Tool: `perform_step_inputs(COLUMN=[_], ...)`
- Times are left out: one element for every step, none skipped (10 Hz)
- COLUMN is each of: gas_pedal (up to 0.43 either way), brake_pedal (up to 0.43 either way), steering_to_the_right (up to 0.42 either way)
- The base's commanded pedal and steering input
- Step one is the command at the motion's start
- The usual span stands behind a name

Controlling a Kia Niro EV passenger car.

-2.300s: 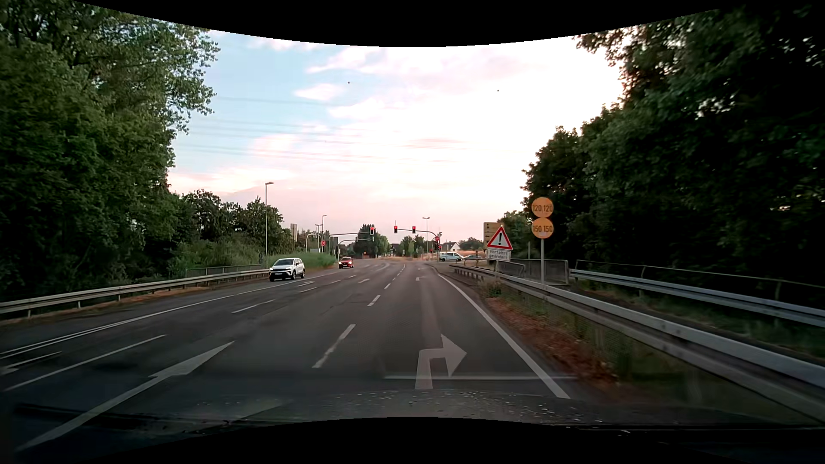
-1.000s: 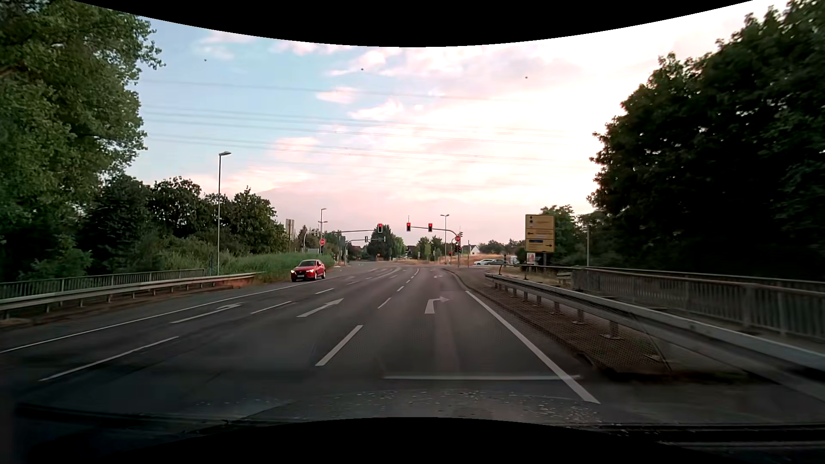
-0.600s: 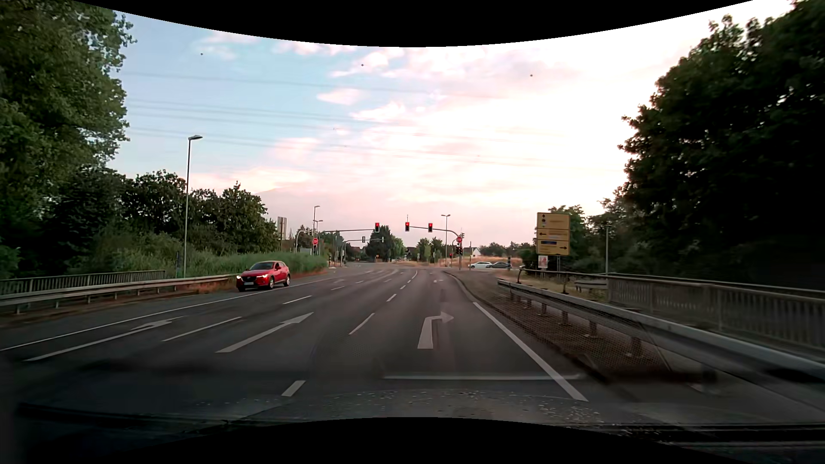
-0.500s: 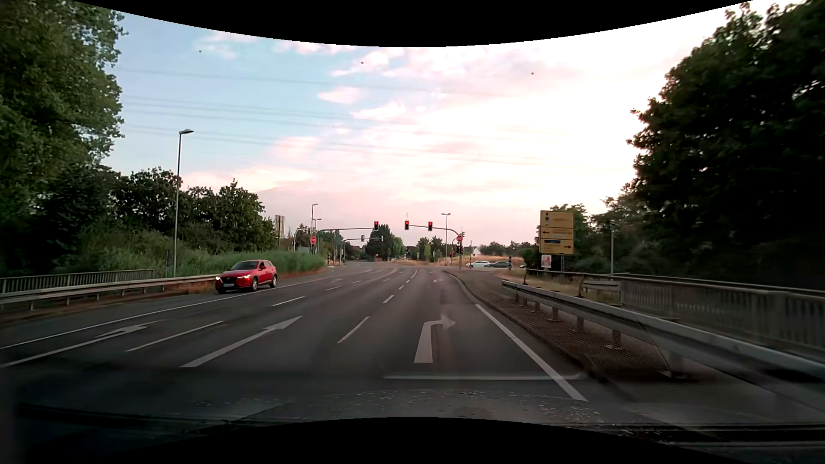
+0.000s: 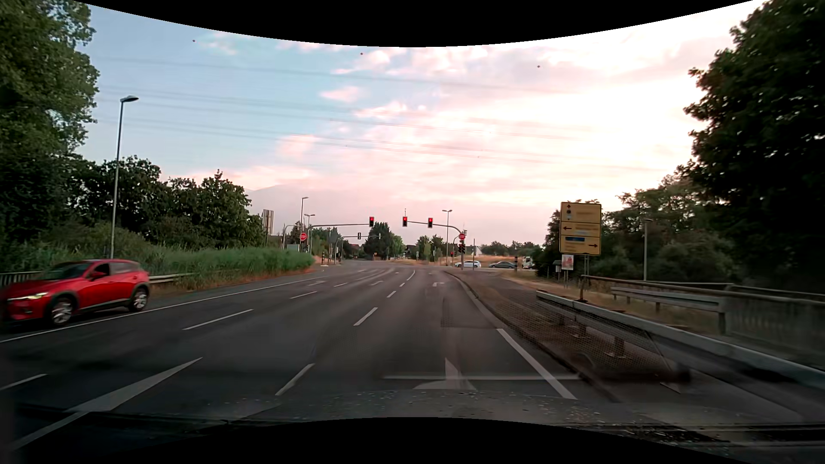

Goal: Follow the waypoints while adhering to traffic rules and regulations

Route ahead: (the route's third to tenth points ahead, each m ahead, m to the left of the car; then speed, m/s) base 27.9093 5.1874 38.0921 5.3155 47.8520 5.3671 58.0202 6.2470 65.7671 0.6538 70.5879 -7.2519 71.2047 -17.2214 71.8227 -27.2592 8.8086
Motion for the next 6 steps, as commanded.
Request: perform_step_inputs(gas_pedal=[0.0, 0.0, 0.0, 0.0, 0.0, 0.0], brake_pedal=[0.0, 0.0, 0.0, 0.012, 0.03, 0.043], steering_to_the_right=[-0.004, -0.005, -0.005, -0.005, -0.005, -0.005])
